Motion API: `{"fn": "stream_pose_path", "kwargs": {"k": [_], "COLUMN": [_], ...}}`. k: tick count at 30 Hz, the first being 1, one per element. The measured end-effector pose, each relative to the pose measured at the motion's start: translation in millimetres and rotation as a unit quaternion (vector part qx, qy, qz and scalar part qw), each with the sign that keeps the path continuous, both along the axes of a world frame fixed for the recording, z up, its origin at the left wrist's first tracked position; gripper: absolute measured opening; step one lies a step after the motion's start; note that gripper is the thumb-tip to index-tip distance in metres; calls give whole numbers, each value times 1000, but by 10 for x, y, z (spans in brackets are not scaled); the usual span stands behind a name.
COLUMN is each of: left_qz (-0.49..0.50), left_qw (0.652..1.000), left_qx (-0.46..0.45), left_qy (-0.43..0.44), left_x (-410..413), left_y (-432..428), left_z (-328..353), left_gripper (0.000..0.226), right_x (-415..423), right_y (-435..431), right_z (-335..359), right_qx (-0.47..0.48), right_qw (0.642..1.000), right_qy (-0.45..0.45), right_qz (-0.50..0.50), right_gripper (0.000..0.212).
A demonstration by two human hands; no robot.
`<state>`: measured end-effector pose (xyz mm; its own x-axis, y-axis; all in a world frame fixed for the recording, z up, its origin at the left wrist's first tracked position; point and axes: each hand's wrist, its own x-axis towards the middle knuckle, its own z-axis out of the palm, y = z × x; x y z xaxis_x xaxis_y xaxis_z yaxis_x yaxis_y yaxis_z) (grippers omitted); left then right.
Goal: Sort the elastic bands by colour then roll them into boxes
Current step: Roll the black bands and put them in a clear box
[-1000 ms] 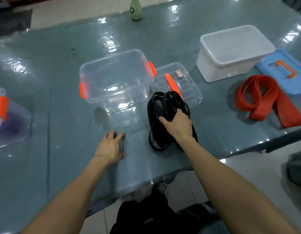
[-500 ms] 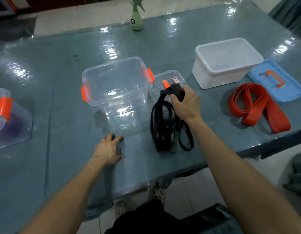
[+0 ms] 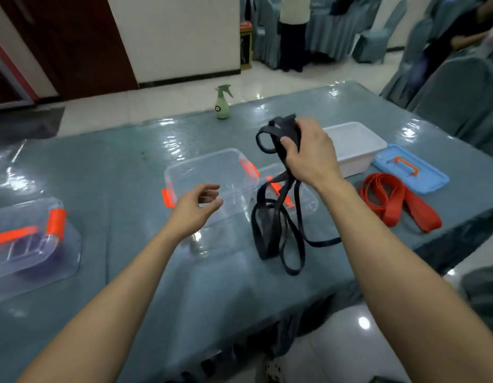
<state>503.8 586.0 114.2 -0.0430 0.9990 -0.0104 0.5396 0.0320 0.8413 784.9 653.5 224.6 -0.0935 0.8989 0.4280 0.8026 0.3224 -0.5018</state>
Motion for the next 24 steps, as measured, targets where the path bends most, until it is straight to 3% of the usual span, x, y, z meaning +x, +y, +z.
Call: {"fn": "stream_pose_path", "kwargs": {"k": [3,7,10,12,15,17,20,22,24], "left_qz": [-31,-68,-111,-135,-131,-85,-12,65,156], "left_qw": [997,985,980,979,981,987,991,988,970], "left_qx": [56,129,138,139,146,138,115,112,124], "left_qy": [32,88,90,60,8,-19,-69,-80,-137], "left_x": [59,229,439,575,649,617,485,334,124], "left_y": [46,142,252,326,454,517,520,458,349], "left_z": [197,415,656,825,1067,1218,1345,1371,1371], "left_gripper": [61,118,135,126,63,37,25,14,14], "right_x": [-52,-50,-37,-37,-64,-80,-119,-139,-103], "right_y": [-176,-395,-454,-456,-413,-350,-315,-366,-463], "right_z": [-64,-56,101,276,541,631,493,182,-279], "right_qx": [-31,-21,-39,-27,-23,-18,-24,-92,-192], "right_qw": [996,998,996,994,987,986,988,982,967], "right_qy": [-82,-49,-49,-46,-60,-57,36,91,80], "right_qz": [-6,28,67,96,145,158,149,139,149], "right_gripper": [30,30,32,35,35,36,59,84,101]}}
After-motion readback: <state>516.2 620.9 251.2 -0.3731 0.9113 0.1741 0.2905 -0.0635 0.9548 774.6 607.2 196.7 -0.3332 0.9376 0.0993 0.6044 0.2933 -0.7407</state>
